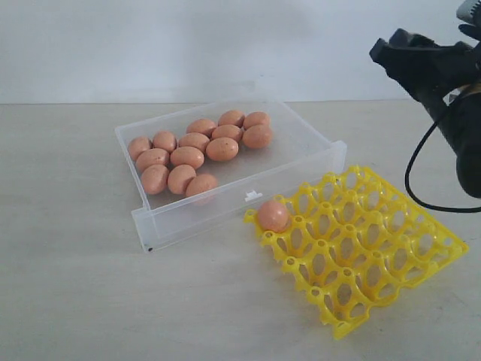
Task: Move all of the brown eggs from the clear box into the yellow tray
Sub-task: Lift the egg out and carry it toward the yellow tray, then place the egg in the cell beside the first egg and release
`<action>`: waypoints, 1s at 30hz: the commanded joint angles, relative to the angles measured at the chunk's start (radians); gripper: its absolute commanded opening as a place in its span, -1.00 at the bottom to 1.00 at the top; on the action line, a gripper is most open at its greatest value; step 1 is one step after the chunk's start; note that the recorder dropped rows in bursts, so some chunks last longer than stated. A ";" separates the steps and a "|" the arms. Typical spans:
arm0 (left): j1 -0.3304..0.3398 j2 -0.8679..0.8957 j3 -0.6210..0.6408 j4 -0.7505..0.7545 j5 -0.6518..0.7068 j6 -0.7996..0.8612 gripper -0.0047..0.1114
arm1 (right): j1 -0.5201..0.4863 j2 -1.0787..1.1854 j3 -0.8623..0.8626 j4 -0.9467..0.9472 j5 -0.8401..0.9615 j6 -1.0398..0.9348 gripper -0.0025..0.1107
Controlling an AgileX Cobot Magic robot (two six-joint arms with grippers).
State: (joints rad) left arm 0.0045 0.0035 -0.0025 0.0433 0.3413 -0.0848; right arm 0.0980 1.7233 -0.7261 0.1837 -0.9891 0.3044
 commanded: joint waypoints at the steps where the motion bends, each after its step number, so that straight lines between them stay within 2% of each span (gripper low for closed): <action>1: 0.003 -0.003 0.003 -0.003 -0.004 -0.001 -0.85 | -0.115 0.055 -0.074 -0.685 -0.008 0.372 -0.96; 5: 0.003 -0.003 0.003 -0.003 -0.004 -0.001 -0.85 | -0.220 0.162 -0.191 -1.158 -0.076 0.663 -0.96; 8: 0.003 -0.003 0.003 -0.003 -0.004 -0.001 -0.85 | -0.282 0.271 -0.270 -1.372 -0.214 0.810 -0.96; 12: 0.003 -0.003 0.003 -0.003 -0.004 -0.001 -0.85 | -0.306 0.417 -0.352 -1.568 -0.232 0.925 -0.96; 19: 0.003 -0.003 0.003 -0.003 -0.004 -0.001 -0.85 | -0.286 0.544 -0.371 -1.622 -0.232 0.905 -0.96; 30: 0.003 -0.003 0.003 -0.003 -0.004 -0.001 -0.85 | -0.225 0.542 -0.371 -1.625 -0.232 0.829 -0.96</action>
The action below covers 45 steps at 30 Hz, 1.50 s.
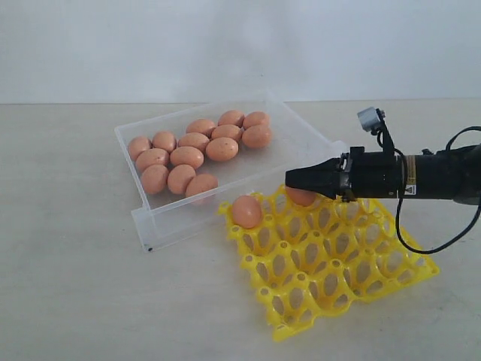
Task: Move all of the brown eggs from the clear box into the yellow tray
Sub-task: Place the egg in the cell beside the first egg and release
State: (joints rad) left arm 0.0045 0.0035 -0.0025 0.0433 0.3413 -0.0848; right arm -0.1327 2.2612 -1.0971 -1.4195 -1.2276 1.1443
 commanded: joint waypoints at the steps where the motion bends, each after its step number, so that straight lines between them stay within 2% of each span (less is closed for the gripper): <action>1: 0.003 -0.003 0.003 -0.003 -0.004 -0.001 -0.85 | 0.006 0.002 0.000 -0.022 0.007 -0.016 -0.96; 11: 0.003 -0.003 0.003 -0.003 -0.004 -0.001 -0.85 | 0.015 -0.121 0.000 -0.015 0.007 -0.088 -0.96; 16: 0.003 -0.003 0.003 -0.003 -0.004 -0.001 -0.85 | 0.102 -0.133 0.000 -0.024 0.007 -0.112 -0.96; 22: 0.003 -0.003 0.003 -0.003 -0.004 -0.001 -0.85 | 0.225 -0.133 0.000 -0.029 0.254 -0.194 -0.96; 33: 0.003 -0.003 0.003 -0.003 -0.004 -0.001 -0.85 | 0.222 -0.133 0.000 -0.026 0.255 -0.187 -0.95; 35: 0.003 -0.003 0.003 -0.003 -0.004 -0.001 -0.85 | 0.222 -0.133 0.000 -0.021 0.250 -0.187 -0.78; 37: 0.003 -0.003 0.003 -0.003 -0.004 -0.001 -0.85 | 0.222 -0.133 0.000 -0.009 0.248 -0.195 -0.30; 39: 0.003 -0.003 0.003 -0.003 -0.004 -0.001 -0.85 | 0.222 -0.133 0.000 0.008 0.247 -0.210 -0.01; 45: 0.003 -0.003 0.003 -0.003 -0.004 -0.001 -0.85 | 0.222 -0.135 0.000 0.094 0.245 -0.218 -0.01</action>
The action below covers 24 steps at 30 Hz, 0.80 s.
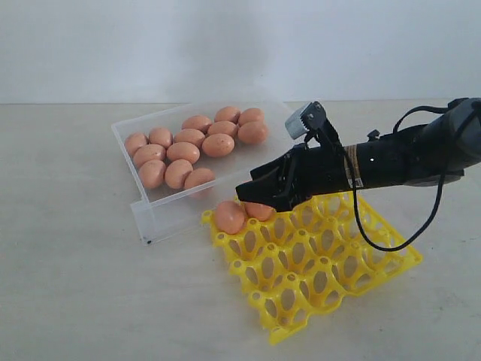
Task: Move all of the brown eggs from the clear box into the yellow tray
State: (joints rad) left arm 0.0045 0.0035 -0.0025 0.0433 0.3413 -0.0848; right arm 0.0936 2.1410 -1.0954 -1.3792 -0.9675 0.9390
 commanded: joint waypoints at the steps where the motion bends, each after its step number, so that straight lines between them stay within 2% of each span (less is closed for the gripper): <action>1: 0.003 -0.003 0.003 -0.003 -0.004 -0.001 -0.85 | -0.004 -0.014 -0.002 0.061 -0.020 -0.013 -0.01; 10: 0.003 -0.003 0.003 -0.003 -0.004 -0.001 -0.85 | -0.004 -0.050 -0.002 0.091 -0.254 0.038 -0.01; 15: 0.003 -0.003 0.003 -0.003 -0.004 -0.001 -0.85 | -0.004 -0.120 -0.003 0.201 -0.239 0.048 -0.02; 17: 0.003 -0.003 0.003 -0.003 -0.004 -0.001 -0.85 | 0.001 -0.144 -0.012 0.306 -0.136 0.084 -0.14; 18: 0.003 -0.003 0.003 -0.003 -0.004 -0.001 -0.85 | 0.008 -0.154 -0.033 0.309 -0.052 0.115 -0.28; 21: 0.003 -0.003 0.003 -0.003 -0.004 -0.001 -0.85 | 0.045 -0.154 -0.151 0.077 0.185 0.268 -0.74; 22: 0.003 -0.003 0.003 -0.003 -0.004 -0.001 -0.85 | 0.064 -0.149 -0.203 -0.058 0.254 0.376 -0.84; 24: 0.003 -0.003 0.003 -0.003 -0.004 -0.001 -0.85 | 0.098 -0.128 -0.301 -0.337 0.348 0.661 -0.91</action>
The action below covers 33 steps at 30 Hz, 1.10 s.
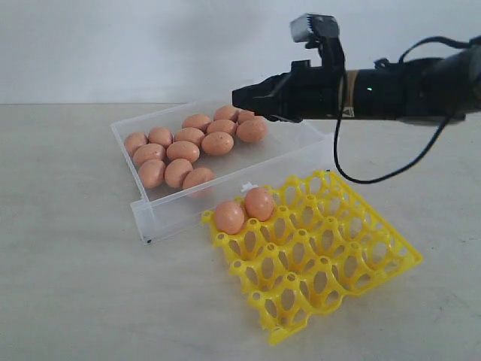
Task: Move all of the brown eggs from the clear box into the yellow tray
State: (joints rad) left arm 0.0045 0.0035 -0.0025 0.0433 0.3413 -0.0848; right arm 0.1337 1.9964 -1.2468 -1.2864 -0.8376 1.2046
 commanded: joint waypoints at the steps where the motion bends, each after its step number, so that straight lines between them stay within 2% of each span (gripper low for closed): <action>1: 0.003 -0.003 0.003 -0.003 -0.004 -0.001 -0.85 | 0.069 0.030 -0.198 -0.458 0.245 0.514 -0.90; 6: 0.003 -0.003 0.003 -0.003 -0.004 -0.001 -0.85 | 0.075 0.101 -0.387 -0.458 0.174 0.660 -0.70; 11: 0.003 -0.003 0.003 -0.003 -0.004 -0.001 -0.85 | 0.089 0.183 -0.493 -0.458 0.317 0.545 -0.65; 14: 0.003 -0.003 0.003 -0.003 -0.004 -0.001 -0.85 | 0.087 0.216 -0.498 -0.458 0.388 0.499 -0.65; 19: 0.003 -0.003 0.003 -0.003 -0.004 -0.001 -0.85 | 0.087 0.242 -0.498 -0.458 0.401 0.382 -0.65; 22: 0.003 -0.003 0.003 -0.003 -0.004 -0.001 -0.85 | 0.087 0.263 -0.498 -0.458 0.439 0.404 -0.65; 26: 0.003 -0.003 0.003 -0.003 -0.004 -0.001 -0.85 | 0.087 0.287 -0.498 -0.458 0.576 0.419 -0.65; 30: 0.003 -0.003 0.003 -0.003 -0.004 -0.001 -0.85 | 0.087 0.312 -0.498 -0.458 0.656 0.229 -0.65; 33: 0.003 -0.003 0.003 -0.003 -0.004 -0.001 -0.85 | 0.087 0.317 -0.498 -0.458 0.636 0.122 -0.65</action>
State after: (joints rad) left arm 0.0045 0.0035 -0.0025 0.0433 0.3413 -0.0848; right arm 0.2218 2.3108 -1.7409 -1.7460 -0.2041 1.4248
